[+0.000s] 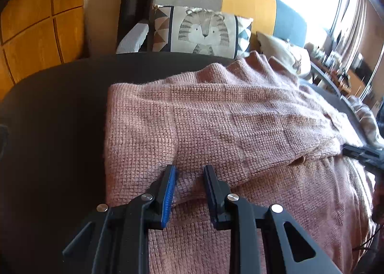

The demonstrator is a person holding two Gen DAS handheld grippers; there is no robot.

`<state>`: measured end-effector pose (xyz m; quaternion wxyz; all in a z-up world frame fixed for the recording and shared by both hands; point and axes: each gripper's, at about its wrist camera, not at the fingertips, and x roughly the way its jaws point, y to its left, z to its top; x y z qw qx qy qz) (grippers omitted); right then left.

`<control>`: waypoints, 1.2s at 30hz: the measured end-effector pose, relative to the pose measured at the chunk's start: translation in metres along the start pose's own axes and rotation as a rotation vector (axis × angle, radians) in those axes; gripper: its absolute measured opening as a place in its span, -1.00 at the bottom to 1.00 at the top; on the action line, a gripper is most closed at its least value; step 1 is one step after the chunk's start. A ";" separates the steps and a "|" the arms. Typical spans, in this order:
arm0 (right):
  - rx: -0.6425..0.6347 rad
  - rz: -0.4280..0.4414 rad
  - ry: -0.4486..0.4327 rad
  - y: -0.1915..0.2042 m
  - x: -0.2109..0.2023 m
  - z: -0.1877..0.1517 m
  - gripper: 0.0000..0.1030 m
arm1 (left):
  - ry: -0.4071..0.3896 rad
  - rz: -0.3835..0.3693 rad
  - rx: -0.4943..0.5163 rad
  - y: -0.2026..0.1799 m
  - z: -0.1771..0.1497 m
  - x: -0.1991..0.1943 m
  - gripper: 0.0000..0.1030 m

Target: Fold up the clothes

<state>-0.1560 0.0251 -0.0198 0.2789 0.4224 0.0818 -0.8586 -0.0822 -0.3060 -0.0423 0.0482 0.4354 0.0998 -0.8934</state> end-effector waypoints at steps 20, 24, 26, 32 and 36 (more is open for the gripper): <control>0.177 0.080 -0.018 -0.083 0.001 0.034 -0.34 | -0.077 -0.128 -0.039 -0.003 0.056 -0.004 -0.53; 0.149 0.160 -0.007 -0.073 0.031 0.085 -0.26 | -0.029 -0.178 -0.034 -0.023 0.102 0.028 -0.53; 0.123 0.175 -0.004 -0.067 0.046 0.108 -0.26 | -0.005 -0.206 -0.033 -0.030 0.120 0.046 -0.53; 0.100 0.178 0.014 -0.057 0.096 0.160 -0.26 | 0.038 -0.289 -0.073 -0.048 0.166 0.093 -0.51; 0.138 0.184 0.058 -0.059 0.128 0.179 -0.26 | 0.123 -0.312 -0.097 -0.057 0.188 0.132 -0.49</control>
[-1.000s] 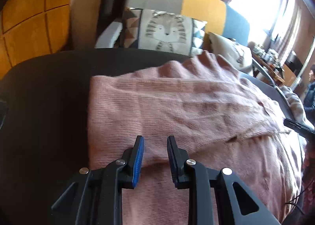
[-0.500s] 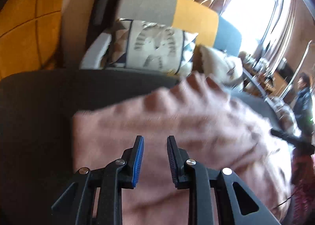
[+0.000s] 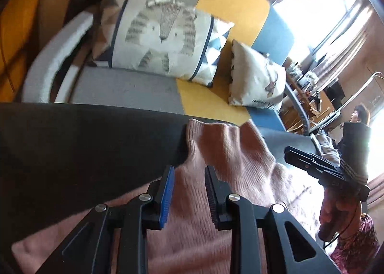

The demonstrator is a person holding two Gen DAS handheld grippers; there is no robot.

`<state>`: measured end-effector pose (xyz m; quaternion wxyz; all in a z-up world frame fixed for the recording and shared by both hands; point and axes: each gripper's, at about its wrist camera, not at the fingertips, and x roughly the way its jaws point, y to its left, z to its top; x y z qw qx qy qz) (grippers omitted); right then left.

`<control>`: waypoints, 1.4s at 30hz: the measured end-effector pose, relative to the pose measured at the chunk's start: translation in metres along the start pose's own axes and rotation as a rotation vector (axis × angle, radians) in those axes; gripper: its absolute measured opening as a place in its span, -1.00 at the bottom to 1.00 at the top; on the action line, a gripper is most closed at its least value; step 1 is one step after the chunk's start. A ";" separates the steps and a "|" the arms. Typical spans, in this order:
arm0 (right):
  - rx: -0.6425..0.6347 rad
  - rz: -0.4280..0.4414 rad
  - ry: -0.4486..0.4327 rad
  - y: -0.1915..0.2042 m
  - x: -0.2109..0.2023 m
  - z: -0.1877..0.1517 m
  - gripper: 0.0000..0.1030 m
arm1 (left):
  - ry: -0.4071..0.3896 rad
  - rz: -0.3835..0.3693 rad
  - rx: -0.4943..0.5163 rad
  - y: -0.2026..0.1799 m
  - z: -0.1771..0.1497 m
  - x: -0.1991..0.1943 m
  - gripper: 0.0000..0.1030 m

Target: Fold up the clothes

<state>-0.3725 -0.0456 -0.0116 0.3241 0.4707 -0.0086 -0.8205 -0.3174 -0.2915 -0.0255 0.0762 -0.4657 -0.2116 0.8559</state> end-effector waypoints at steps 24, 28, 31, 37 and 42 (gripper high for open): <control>0.116 0.046 0.025 -0.015 0.033 0.025 -0.88 | 0.048 -0.015 -0.020 -0.008 0.026 0.051 -0.92; 0.120 0.066 -0.012 -0.012 0.010 0.028 -0.88 | -0.011 -0.060 -0.058 -0.006 0.025 0.030 -0.92; 0.139 0.104 -0.046 -0.010 -0.008 0.026 -0.88 | -0.070 -0.126 -0.105 -0.004 0.020 0.008 -0.92; 0.090 0.187 -0.125 0.007 -0.057 0.005 -0.88 | -0.162 -0.232 -0.105 -0.006 -0.003 -0.037 -0.92; 0.023 0.189 -0.142 0.026 -0.081 -0.030 -0.88 | -0.218 -0.293 -0.077 -0.010 -0.036 -0.070 -0.92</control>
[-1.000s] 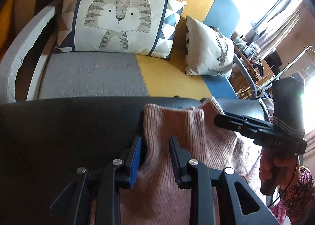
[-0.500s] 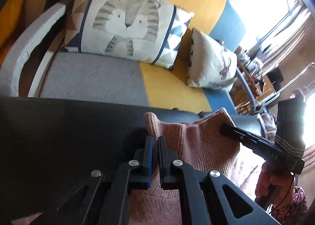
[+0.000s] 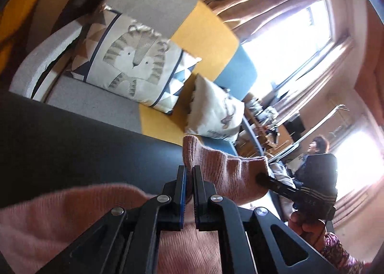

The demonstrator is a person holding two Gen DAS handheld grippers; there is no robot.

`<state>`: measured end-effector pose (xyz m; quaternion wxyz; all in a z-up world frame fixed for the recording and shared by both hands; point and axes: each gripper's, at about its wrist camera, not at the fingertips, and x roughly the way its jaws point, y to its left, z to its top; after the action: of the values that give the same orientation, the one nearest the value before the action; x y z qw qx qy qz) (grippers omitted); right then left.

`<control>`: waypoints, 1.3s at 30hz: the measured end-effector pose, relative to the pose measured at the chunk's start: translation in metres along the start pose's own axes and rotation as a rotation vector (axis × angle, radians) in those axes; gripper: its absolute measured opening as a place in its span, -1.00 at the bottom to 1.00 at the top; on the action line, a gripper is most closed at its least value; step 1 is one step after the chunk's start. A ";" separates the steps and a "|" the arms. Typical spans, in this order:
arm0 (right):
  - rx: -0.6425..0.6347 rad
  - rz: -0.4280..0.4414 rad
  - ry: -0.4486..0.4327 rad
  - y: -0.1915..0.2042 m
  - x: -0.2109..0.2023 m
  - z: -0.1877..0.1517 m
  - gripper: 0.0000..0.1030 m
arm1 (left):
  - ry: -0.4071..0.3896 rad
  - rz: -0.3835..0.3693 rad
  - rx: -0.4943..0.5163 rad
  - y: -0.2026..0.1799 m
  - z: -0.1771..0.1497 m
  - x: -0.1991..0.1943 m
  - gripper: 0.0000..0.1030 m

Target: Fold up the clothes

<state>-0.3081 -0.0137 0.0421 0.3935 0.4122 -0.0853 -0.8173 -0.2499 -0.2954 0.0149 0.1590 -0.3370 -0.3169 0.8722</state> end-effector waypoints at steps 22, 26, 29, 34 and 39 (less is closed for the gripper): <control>0.025 0.032 0.103 -0.006 -0.004 -0.130 -0.58 | 0.068 0.002 0.032 0.014 -0.125 -0.034 -0.91; -0.031 -0.014 0.157 0.000 -0.011 -0.140 -0.55 | 0.140 0.018 0.035 0.019 -0.138 -0.045 -0.91; -0.001 -0.024 0.140 -0.001 -0.024 -0.145 -0.55 | 0.132 0.006 -0.003 0.023 -0.142 -0.060 -0.92; 0.229 0.101 0.067 -0.015 -0.034 -0.147 -0.16 | 0.057 -0.062 -0.143 0.025 -0.133 -0.068 -0.86; 0.376 0.164 0.090 -0.020 -0.015 -0.154 -0.10 | 0.095 -0.113 -0.319 0.028 -0.129 -0.040 -0.55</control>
<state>-0.2000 0.0393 -0.0572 0.3781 0.5062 -0.2520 -0.7330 -0.1337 -0.2787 -0.0574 0.1672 -0.3806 -0.4620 0.7834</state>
